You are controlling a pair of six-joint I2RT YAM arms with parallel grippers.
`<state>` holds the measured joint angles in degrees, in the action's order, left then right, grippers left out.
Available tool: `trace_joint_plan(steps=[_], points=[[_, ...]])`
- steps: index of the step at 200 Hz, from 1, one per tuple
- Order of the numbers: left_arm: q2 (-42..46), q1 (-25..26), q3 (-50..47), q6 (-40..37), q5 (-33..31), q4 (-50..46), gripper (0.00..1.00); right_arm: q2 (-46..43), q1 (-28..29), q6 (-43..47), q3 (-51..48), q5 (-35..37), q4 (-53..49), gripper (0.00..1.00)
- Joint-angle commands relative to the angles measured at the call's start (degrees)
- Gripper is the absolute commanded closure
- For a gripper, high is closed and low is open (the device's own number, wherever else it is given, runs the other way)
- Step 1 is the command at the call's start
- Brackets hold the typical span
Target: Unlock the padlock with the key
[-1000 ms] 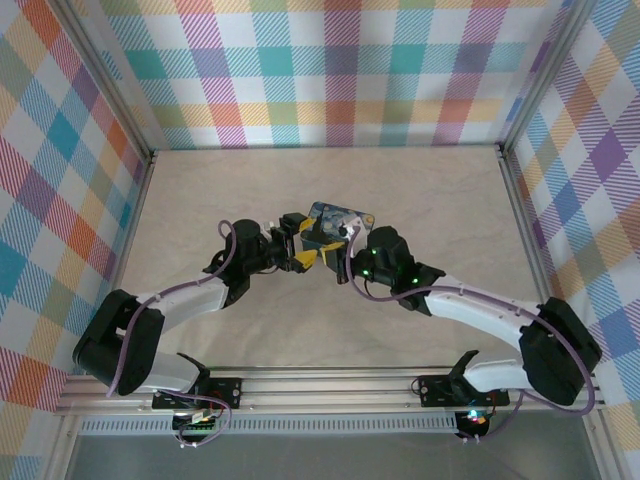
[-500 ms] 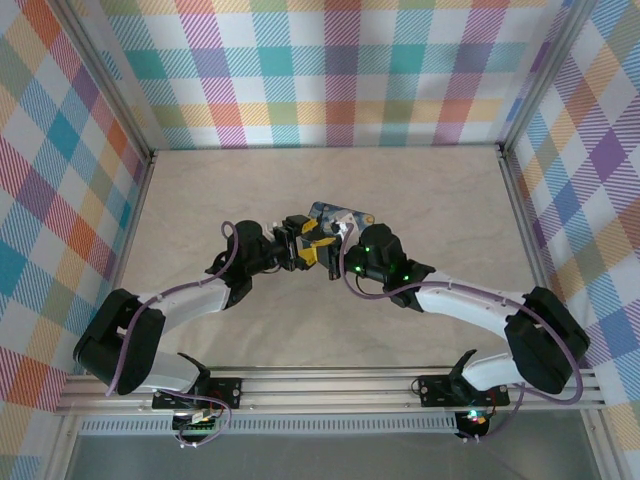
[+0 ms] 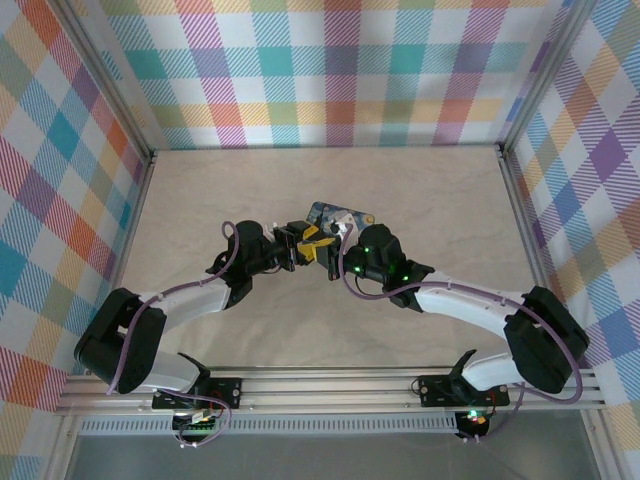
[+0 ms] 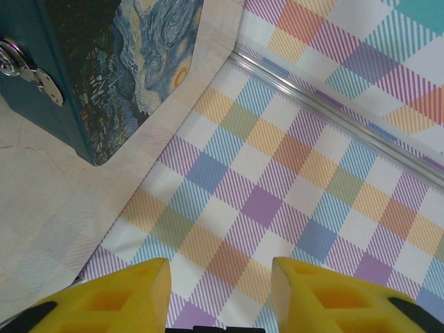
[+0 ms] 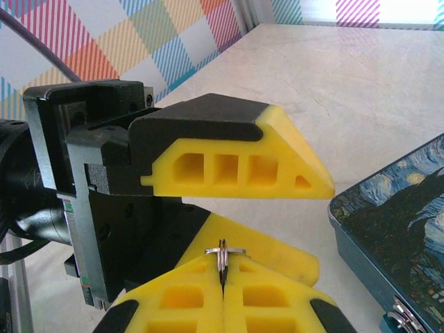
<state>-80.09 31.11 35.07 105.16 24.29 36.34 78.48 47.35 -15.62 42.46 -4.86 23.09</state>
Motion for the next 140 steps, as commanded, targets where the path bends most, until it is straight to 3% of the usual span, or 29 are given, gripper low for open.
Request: trace_joint_plan(steps=[1, 63, 140], points=[[0.6, 0.6, 1.0, -0.8, -0.7, 0.4, 0.61, -2.1, 0.5, -0.4, -0.5, 1.0, 1.3, 1.00], [0.9, 0.7, 1.0, -1.4, -0.9, -0.2, 0.71, -3.6, 0.5, -0.5, -1.7, 1.8, 1.3, 1.00], [0.4, 0.8, 1.7, -2.0, -0.4, -0.9, 0.66, -2.8, 0.5, -0.6, -1.6, 2.2, 2.5, 1.00]])
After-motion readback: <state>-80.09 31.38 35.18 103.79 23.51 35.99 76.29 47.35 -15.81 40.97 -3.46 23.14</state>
